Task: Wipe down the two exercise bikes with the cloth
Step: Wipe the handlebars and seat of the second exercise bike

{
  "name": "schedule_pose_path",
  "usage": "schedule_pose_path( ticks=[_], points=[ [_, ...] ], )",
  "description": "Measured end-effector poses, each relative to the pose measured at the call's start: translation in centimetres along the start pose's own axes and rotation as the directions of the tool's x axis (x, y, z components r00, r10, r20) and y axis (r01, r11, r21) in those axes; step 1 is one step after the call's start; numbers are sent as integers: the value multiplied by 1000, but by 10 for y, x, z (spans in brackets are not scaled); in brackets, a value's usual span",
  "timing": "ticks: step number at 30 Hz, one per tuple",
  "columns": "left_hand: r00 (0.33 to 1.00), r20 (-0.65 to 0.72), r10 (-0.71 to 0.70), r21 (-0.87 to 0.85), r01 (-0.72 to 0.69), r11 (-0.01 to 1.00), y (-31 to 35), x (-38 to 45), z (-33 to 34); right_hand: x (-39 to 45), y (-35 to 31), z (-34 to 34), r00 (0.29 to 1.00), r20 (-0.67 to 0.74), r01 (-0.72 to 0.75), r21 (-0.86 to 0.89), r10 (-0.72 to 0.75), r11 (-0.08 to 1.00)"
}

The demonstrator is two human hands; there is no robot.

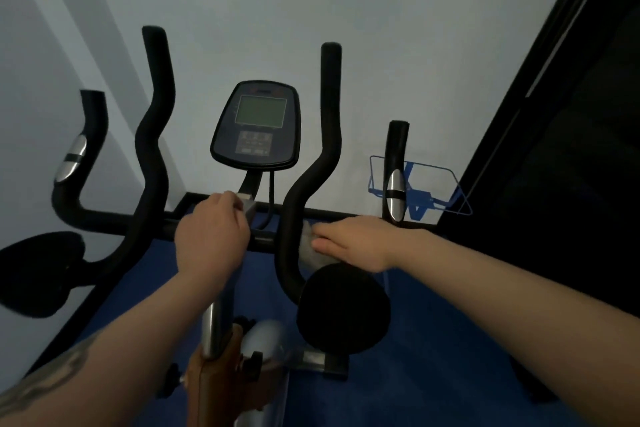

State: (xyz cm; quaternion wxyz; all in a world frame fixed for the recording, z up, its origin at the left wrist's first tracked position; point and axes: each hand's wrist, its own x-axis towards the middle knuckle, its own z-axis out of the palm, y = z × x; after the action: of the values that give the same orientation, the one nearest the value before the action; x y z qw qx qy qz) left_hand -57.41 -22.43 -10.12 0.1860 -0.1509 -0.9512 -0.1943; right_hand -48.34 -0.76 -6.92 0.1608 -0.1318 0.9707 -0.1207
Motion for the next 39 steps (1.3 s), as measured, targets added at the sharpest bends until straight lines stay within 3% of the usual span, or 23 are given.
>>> schedule_pose_path(
  ticks=[6,13,17,20,28,30,35,39],
  points=[
    [999,-26,43,41,-42,998,3,-2,0,-11,14,-3,991,9,126,-350,-132,928],
    [990,-143,11,-47,-18,999,4,-10,-7,16,1,-2,993,1,119,-189,-121,975],
    [981,-186,-61,-124,38,992,7,-14,-10,-12,25,-9,983,104,180,-325,-154,928],
    [982,-182,-39,-105,20,994,7,-14,-9,-4,23,-6,981,77,196,-415,-181,888],
    [990,-135,-46,-88,34,996,6,-15,-5,-3,14,0,986,-24,158,-221,-167,962],
    [994,-103,-43,-130,30,991,0,-19,-4,-16,26,-3,984,-36,161,-250,-175,955],
    [977,-62,206,-59,-209,976,-7,-29,-4,-1,9,14,968,-171,96,-421,-183,902],
    [956,-53,289,-49,-291,955,-8,-33,-10,7,2,5,982,-176,33,-163,-62,986]
  ],
)
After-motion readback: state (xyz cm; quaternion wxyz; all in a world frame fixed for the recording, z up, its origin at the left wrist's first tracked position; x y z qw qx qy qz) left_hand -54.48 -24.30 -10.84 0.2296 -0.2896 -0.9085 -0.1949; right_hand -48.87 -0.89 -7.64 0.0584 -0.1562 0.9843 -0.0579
